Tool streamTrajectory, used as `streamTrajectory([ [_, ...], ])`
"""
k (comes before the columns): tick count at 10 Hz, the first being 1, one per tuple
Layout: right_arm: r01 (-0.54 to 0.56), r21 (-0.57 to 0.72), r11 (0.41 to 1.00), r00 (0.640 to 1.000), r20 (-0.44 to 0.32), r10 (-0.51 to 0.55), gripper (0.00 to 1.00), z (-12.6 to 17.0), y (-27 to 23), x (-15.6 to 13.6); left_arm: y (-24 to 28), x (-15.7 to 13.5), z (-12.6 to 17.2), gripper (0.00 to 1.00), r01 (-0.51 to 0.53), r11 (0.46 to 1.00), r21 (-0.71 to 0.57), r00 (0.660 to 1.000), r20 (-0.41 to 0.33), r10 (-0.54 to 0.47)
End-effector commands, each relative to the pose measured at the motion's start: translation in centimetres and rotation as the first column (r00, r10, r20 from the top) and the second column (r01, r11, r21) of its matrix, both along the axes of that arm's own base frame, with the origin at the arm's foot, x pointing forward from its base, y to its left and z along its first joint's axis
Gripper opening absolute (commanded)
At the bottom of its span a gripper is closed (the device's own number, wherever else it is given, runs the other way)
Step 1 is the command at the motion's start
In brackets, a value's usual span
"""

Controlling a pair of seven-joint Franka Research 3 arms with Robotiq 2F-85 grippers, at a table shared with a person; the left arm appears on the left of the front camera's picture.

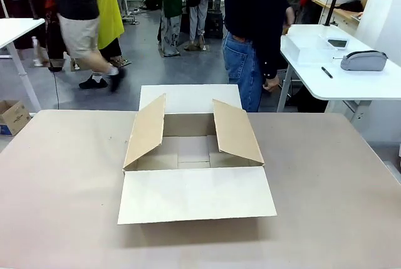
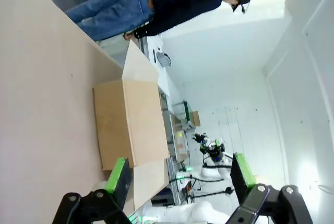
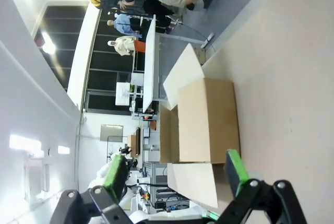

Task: Pack the gift set into the box.
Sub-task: Place both hands on the side flaps of the Package Box and spread them outward.

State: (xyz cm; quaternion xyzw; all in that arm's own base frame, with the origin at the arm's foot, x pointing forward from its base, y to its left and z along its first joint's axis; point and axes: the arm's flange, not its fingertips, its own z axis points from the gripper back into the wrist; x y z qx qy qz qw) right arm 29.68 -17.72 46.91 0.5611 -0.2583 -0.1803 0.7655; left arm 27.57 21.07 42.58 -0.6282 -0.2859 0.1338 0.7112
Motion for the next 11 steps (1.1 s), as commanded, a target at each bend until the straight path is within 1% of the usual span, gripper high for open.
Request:
streamTrajectory([
  [1,0.0,-0.003,1.0,0.999,0.044,0.0,1.0,1.0,0.0,-0.7,-0.1,-0.5,1.1,1.0,0.008,1.0,0.027,1.0,0.028,-0.009],
  [4,0.0,-0.003,1.0,0.999,0.044,0.0,1.0,1.0,0.0,-0.7,-0.1,-0.5,1.1,1.0,0.008,1.0,0.027,1.0,0.028,-0.009],
  [5,-0.003,-0.005,1.0,1.0,0.012,0.003,1.0,1.4,0.0,-0.9,-0.1,-0.5,1.1,1.0,0.008,1.0,0.027,1.0,0.028,-0.009],
  [6,-0.05,-0.099,0.994,0.998,-0.05,0.045,1.0,2.4,3.9,1.1,-0.1,-0.6,1.1,1.0,0.017,0.999,0.03,1.0,-0.006,-0.017],
  [7,-0.115,-0.189,0.975,0.993,-0.04,0.11,1.0,4.0,8.5,3.0,-4.2,1.1,3.2,1.0,0.058,0.991,0.121,0.998,-0.018,-0.056],
  [8,-0.146,-0.303,0.942,0.989,-0.06,0.135,1.0,5.2,13.4,4.4,-8.6,2.6,5.2,1.0,0.148,0.977,0.154,0.989,-0.046,-0.143],
  [9,-0.225,-0.425,0.877,0.974,-0.084,0.209,1.0,5.5,19.2,5.5,-13.6,3.7,6.4,1.0,0.249,0.946,0.209,0.967,-0.102,-0.232],
  [10,-0.299,-0.537,0.789,0.952,-0.115,0.283,1.0,4.6,25.9,6.2,-19.9,4.4,6.7,1.0,0.329,0.887,0.322,0.944,-0.146,-0.297],
  [11,-0.345,-0.625,0.7,0.93,-0.13,0.343,1.0,3.1,30.8,6.3,-24.9,4.9,6.3,1.0,0.311,0.846,0.433,0.95,-0.153,-0.271],
])
